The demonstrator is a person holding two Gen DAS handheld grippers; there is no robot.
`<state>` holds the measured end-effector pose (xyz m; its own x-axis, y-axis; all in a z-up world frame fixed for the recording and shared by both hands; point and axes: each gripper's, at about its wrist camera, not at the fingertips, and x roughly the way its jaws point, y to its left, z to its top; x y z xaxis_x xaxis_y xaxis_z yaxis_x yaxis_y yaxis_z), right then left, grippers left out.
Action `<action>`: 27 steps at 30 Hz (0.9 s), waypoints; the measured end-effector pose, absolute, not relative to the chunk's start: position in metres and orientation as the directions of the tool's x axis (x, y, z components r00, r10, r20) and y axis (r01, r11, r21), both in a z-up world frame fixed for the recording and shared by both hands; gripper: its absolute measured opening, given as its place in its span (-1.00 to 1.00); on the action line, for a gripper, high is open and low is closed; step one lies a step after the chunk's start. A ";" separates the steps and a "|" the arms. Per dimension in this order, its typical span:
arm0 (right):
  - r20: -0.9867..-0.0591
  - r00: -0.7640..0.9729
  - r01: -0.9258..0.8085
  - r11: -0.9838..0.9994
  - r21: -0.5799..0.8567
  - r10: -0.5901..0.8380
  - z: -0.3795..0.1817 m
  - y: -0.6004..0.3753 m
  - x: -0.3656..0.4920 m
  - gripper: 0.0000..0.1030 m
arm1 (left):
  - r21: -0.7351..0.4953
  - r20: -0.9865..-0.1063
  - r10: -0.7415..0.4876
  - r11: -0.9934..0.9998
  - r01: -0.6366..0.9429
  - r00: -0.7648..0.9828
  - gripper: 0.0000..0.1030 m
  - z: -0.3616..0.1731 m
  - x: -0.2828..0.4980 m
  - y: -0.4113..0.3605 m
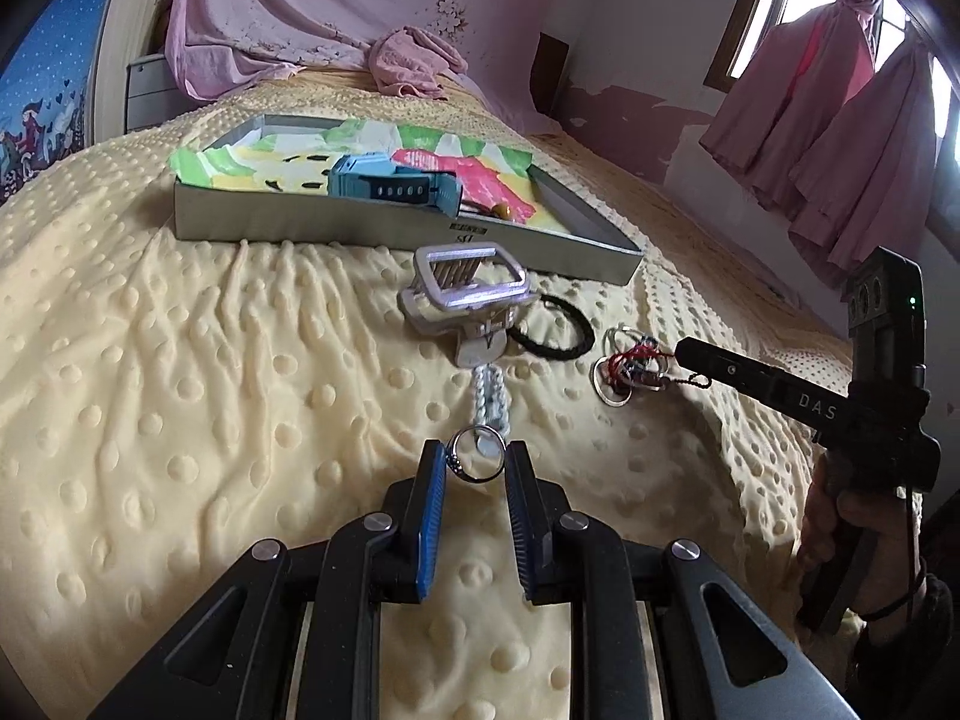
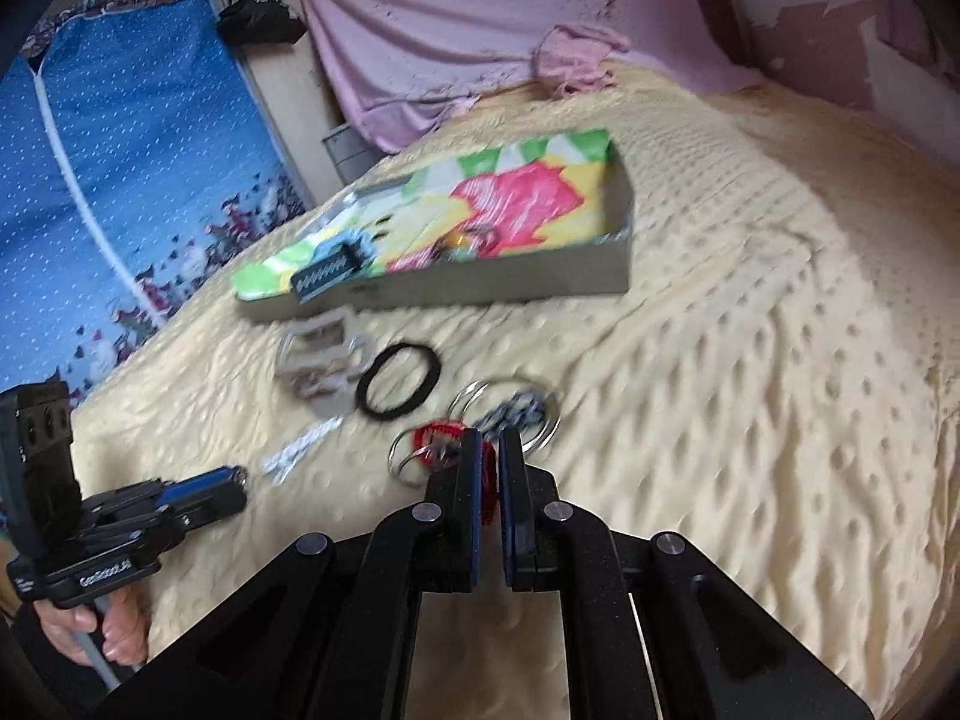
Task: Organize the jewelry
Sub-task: 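Lift the ring and red keychain and carry both toward the tray, then lower both tools over the tray and open them to release the items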
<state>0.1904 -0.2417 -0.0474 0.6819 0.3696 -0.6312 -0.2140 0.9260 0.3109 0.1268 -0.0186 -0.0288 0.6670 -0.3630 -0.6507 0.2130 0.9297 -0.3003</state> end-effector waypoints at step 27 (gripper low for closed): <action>-0.510 0.734 -0.304 0.889 0.343 0.448 -0.015 -0.256 0.169 -0.96 | -0.322 -0.618 -0.390 0.918 0.233 0.682 -0.63 -0.023 0.136 -0.026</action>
